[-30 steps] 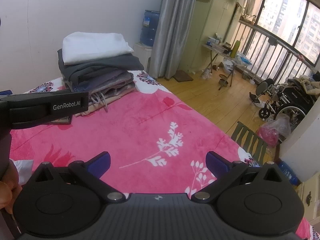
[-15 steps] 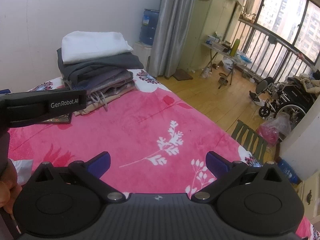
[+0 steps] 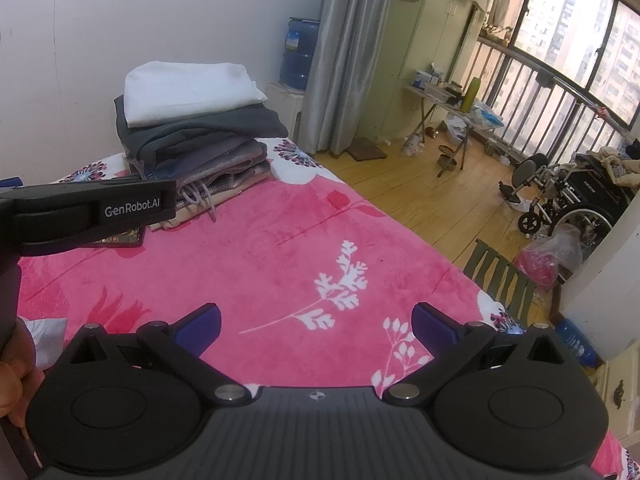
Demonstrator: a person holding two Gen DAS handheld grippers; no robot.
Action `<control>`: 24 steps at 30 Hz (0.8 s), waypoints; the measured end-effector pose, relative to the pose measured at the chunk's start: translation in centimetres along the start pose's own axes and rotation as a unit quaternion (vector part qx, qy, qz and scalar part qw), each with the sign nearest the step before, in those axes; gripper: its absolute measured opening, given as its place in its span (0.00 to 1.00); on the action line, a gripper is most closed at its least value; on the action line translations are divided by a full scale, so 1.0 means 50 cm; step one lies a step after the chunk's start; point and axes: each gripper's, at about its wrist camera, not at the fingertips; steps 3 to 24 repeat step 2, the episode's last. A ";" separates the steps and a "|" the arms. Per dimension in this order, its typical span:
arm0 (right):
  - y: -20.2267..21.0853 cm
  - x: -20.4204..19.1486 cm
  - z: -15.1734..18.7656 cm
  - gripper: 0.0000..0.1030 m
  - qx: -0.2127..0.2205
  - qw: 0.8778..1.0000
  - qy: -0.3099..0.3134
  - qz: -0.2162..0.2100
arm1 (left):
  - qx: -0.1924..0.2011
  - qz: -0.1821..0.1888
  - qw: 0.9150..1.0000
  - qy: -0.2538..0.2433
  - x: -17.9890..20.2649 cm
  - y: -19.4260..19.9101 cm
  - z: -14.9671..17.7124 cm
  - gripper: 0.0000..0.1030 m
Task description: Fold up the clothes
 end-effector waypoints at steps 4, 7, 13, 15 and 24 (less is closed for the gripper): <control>-0.001 0.000 0.000 1.00 -0.001 1.000 0.000 0.000 | -0.001 0.000 1.000 -0.001 0.000 -0.001 0.001 1.00; -0.001 0.000 0.000 1.00 -0.001 1.000 0.000 0.000 | -0.001 0.000 1.000 -0.001 0.000 -0.001 0.001 1.00; -0.001 0.000 0.000 1.00 -0.001 1.000 0.000 0.000 | -0.001 0.000 1.000 -0.001 0.000 -0.001 0.001 1.00; -0.001 0.000 0.000 1.00 -0.001 1.000 0.000 0.000 | -0.001 0.000 1.000 -0.001 0.000 -0.001 0.001 1.00; -0.001 0.000 0.000 1.00 -0.001 1.000 0.000 0.000 | -0.001 0.000 1.000 -0.001 0.000 -0.001 0.001 1.00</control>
Point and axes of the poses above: each gripper's, at about its wrist camera, not at the fingertips, and y roughly against the way its jaws point, x to its right, z to its underside, and after that the axes turned 6 degrees about -z, right-handed
